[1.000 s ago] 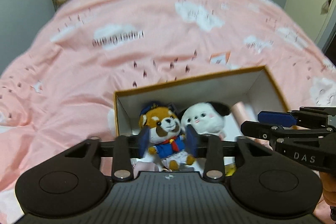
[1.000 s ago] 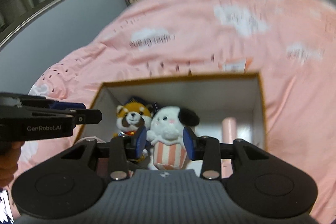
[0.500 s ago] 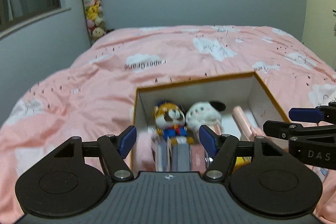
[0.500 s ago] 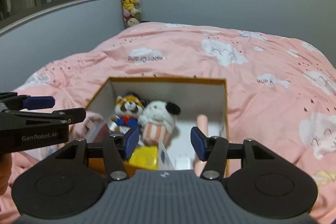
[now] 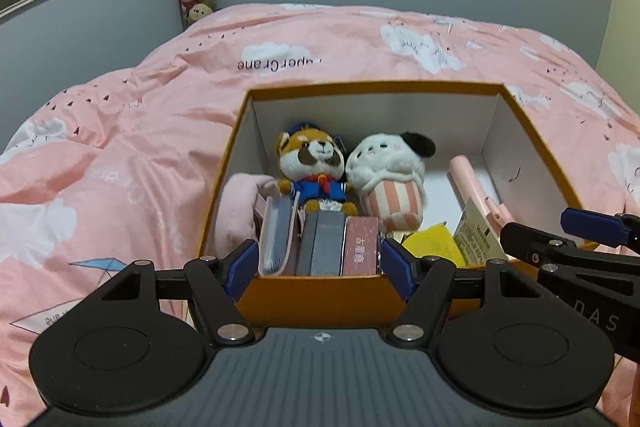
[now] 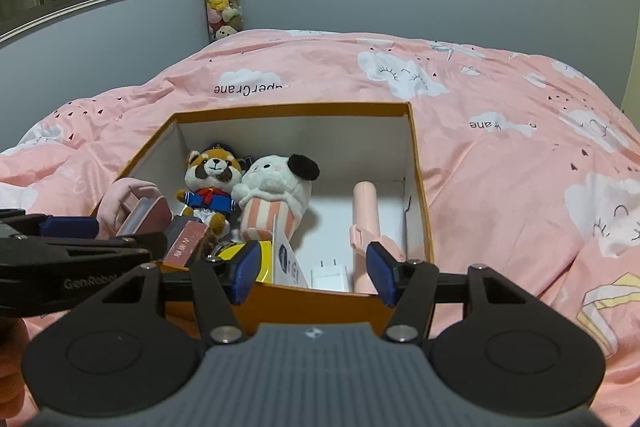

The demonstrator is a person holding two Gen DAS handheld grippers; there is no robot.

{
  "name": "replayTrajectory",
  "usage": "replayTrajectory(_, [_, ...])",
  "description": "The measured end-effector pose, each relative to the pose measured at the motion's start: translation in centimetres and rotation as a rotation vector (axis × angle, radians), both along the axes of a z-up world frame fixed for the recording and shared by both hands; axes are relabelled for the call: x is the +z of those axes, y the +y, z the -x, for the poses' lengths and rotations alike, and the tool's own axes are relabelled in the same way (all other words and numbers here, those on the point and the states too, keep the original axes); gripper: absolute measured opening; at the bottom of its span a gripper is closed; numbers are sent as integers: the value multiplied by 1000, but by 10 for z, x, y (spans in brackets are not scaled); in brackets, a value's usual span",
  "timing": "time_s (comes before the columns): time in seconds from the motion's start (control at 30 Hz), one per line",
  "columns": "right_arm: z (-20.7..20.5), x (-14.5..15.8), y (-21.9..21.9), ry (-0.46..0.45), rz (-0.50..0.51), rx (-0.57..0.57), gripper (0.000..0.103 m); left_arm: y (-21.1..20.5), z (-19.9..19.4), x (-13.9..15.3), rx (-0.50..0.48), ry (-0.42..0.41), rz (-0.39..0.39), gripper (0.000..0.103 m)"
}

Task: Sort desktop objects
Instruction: 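Withdraw both open tools up and away from the box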

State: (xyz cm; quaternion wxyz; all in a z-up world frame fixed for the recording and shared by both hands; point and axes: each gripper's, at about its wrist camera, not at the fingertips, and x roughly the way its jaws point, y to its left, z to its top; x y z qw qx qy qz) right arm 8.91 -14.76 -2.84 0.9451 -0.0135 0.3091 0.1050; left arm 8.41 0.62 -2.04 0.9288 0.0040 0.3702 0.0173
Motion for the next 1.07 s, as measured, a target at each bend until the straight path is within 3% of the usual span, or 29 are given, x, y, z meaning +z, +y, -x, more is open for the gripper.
replayTrajectory(1.07, [-7, -14, 2, 26, -1, 5, 61, -2, -7, -9, -1, 14, 17, 85])
